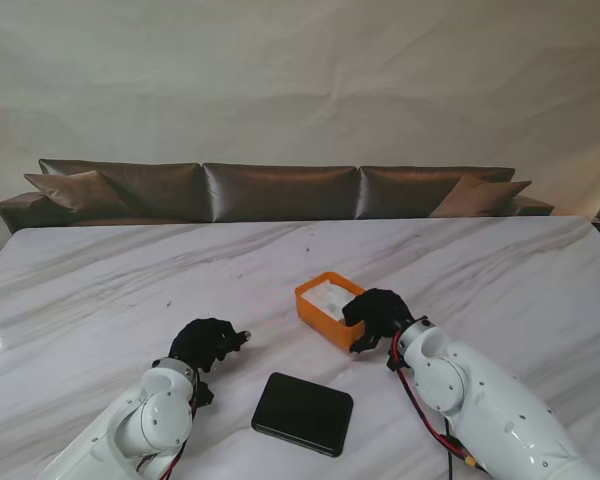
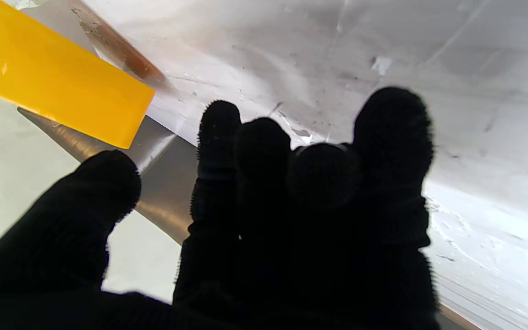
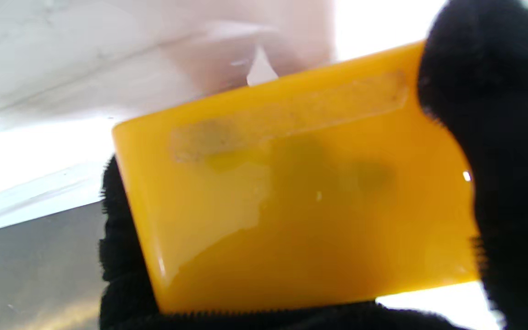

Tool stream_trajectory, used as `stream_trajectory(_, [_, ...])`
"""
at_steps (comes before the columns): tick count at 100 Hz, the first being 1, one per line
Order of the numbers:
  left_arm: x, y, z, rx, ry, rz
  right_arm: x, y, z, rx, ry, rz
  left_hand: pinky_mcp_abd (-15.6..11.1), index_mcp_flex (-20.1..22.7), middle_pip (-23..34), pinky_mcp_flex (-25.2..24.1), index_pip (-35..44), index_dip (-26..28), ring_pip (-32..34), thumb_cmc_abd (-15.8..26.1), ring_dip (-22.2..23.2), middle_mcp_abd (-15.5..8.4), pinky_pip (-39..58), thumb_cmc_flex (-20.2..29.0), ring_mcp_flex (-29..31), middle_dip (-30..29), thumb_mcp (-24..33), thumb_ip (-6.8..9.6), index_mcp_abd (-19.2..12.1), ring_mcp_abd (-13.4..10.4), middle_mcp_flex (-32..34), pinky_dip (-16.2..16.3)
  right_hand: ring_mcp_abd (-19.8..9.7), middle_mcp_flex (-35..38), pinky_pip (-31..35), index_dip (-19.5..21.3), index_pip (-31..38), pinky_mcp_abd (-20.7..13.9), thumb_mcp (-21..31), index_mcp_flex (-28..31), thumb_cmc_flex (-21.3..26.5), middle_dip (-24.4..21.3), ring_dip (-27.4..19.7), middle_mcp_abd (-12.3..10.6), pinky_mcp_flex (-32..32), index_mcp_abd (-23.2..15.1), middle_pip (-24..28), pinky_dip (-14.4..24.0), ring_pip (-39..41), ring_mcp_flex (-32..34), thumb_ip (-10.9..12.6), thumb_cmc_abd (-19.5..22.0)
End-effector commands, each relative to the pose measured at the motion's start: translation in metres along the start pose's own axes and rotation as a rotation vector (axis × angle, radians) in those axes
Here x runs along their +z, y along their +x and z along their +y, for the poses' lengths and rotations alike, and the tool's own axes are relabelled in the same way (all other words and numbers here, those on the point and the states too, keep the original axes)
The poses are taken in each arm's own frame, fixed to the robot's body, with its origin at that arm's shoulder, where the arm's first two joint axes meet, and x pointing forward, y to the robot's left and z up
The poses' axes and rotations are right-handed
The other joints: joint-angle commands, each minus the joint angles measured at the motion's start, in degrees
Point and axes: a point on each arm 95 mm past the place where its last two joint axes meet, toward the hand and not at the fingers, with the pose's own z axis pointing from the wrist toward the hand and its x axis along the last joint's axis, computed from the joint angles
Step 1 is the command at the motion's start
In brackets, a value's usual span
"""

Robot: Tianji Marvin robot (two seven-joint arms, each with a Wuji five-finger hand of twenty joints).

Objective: Refill a tissue box and feed the first sheet

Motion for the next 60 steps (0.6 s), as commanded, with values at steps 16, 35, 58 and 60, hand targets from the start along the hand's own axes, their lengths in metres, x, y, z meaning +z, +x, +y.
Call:
stream_trajectory(16, [-0.003, 0.004, 0.002, -0.014, -0.008, 0.006, -0.008, 0.011, 0.014, 0.078, 0.000, -0.025, -10.0, 1.8, -0.8, 0.7, 0.9, -0.6, 1.1, 0.8, 0.8, 2.3, 49.3, -0.7, 1.9, -0.6, 1.1, 0.83, 0.8, 13.3, 1.7, -0.2, 5.0, 9.7, 9.5, 1.9, 19.0, -17.1, 14.4, 11.9, 13.7, 7.5, 4.7, 7.9, 6.4, 9.0, 23.0, 7.1, 15.7, 7.9, 16.5, 3.8])
stream_trajectory(35, [-0.003, 0.004, 0.003, -0.019, -0.010, 0.009, -0.018, 0.021, 0.031, 0.173, -0.009, -0.053, -10.0, 1.8, -0.8, 0.7, 0.9, -0.7, 1.1, 0.7, 0.8, 2.2, 49.3, -0.6, 1.9, -0.6, 1.1, 0.80, 0.7, 13.2, 1.7, -0.2, 6.1, 9.6, 10.1, 0.6, 19.9, -16.0, 14.4, 12.3, 15.5, 6.6, 4.6, 9.4, 7.7, 10.9, 26.2, 8.7, 17.5, 9.4, 20.4, 2.2])
stream_trajectory(58, [-0.004, 0.006, 0.003, -0.028, -0.008, 0.020, -0.023, 0.024, 0.036, 0.341, -0.054, -0.097, -10.1, 0.8, -1.1, 0.7, 0.5, -1.0, 0.8, 0.1, 0.7, 2.3, 49.1, -0.1, 1.4, -0.6, 0.9, 0.45, 0.9, 12.7, 0.8, -0.3, 6.8, 9.6, 10.4, 0.2, 20.2, -15.2, 14.4, 12.3, 16.3, 6.3, 4.7, 10.2, 8.0, 12.1, 27.4, 9.4, 18.2, 10.0, 22.5, 1.8])
stream_trajectory(60, [-0.004, 0.006, 0.003, -0.029, -0.008, 0.022, -0.023, 0.025, 0.036, 0.359, -0.059, -0.100, -10.1, 0.7, -1.1, 0.7, 0.5, -1.0, 0.8, 0.0, 0.8, 2.2, 49.0, 0.0, 1.4, -0.6, 0.8, 0.41, 0.9, 12.7, 0.7, -0.4, 6.9, 9.6, 10.5, 0.2, 20.2, -15.1, 14.4, 12.3, 16.3, 6.3, 4.8, 10.3, 8.1, 12.1, 27.5, 9.5, 18.3, 10.1, 22.7, 2.0])
